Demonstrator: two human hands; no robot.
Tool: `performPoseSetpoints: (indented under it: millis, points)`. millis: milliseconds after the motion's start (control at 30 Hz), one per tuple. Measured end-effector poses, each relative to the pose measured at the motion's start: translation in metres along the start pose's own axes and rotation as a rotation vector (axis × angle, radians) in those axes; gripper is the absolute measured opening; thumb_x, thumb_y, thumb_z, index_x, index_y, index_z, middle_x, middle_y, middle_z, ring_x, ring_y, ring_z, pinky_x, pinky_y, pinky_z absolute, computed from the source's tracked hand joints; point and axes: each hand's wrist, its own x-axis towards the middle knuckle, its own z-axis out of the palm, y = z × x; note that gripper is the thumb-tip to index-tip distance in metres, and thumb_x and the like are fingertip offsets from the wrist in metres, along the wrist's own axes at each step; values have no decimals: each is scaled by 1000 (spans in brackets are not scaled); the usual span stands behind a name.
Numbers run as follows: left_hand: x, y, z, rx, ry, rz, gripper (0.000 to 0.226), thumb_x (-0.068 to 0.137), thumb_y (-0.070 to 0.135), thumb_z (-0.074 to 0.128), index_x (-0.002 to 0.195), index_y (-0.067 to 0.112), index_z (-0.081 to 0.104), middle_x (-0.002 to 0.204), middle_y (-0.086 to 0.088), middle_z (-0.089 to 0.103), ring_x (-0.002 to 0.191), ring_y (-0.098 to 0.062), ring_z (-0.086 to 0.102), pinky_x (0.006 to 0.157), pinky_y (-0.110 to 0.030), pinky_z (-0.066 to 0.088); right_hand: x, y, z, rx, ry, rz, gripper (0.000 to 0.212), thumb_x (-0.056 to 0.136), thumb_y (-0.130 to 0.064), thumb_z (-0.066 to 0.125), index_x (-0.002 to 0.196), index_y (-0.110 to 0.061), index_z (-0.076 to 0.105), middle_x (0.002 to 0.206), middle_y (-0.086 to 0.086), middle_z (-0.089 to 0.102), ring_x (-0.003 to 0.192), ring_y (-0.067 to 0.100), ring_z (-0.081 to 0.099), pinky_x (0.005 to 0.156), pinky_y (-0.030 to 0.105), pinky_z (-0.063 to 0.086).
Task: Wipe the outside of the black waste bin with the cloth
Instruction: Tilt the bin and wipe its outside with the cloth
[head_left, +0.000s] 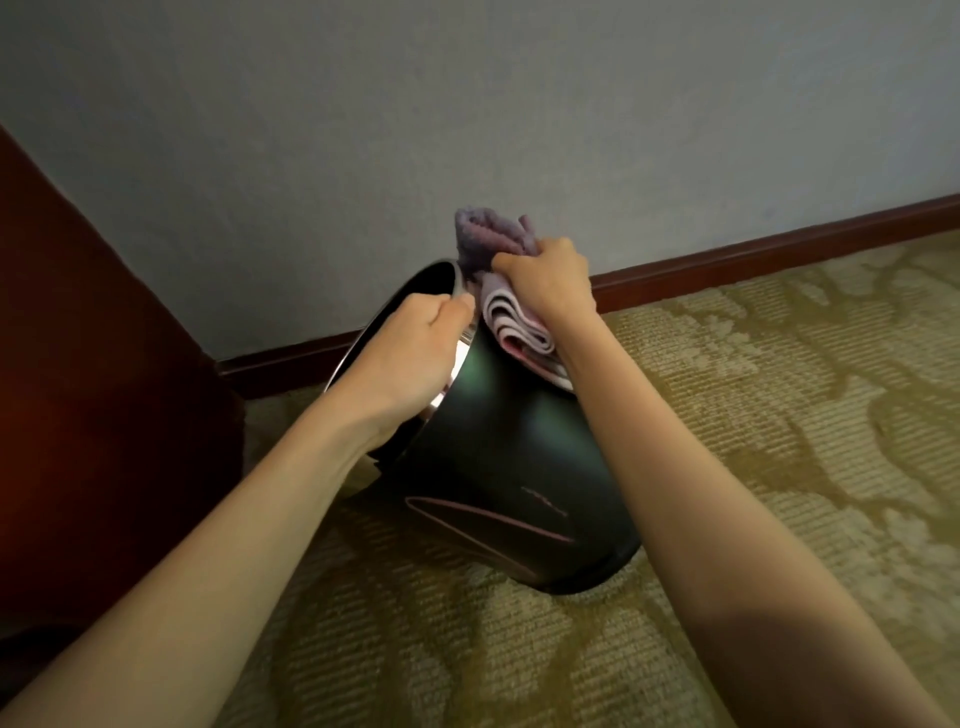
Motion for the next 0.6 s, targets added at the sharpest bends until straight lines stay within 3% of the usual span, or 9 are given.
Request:
performPoseSetpoints:
  millis: [133, 200, 300, 467, 600]
  points:
    - [13, 2, 0, 21, 27, -31, 44, 96, 24, 38, 53, 21, 30, 33, 16, 35, 34, 2, 32, 35, -15, 23, -42, 2, -4, 24, 212, -56, 32, 75, -39, 56, 97, -17, 61, 86, 2, 61, 77, 27, 55, 68, 34, 42]
    - [21, 2, -3, 25, 14, -61, 39, 96, 25, 38, 57, 18, 40, 45, 16, 43, 45, 2, 39, 47, -18, 29, -68, 5, 1, 77, 325, -100, 31, 74, -39, 55, 95, -16, 59, 91, 5, 64, 84, 29, 59, 74, 42, 49]
    - [29, 2, -5, 80, 29, -78, 39, 96, 22, 38, 58, 17, 47, 60, 5, 48, 61, -8, 42, 58, -27, 33, -102, 13, 14, 94, 475, -223, 30, 73, -31, 60, 94, -10, 55, 94, 10, 60, 91, 31, 53, 79, 48, 45]
    - [34, 1, -6, 77, 32, -83, 44, 95, 18, 36, 52, 18, 42, 56, 9, 44, 54, -2, 37, 52, -24, 31, -99, 15, 16, 55, 468, -276, 34, 74, -27, 64, 99, -7, 55, 97, 9, 59, 94, 28, 48, 80, 40, 41]
    - [35, -5, -13, 62, -2, -85, 38, 95, 22, 37, 58, 19, 44, 64, 4, 46, 62, -9, 41, 57, -28, 33, -95, 25, 17, 27, 447, -337, 33, 74, -27, 64, 99, -7, 55, 96, 10, 59, 91, 28, 48, 76, 38, 40]
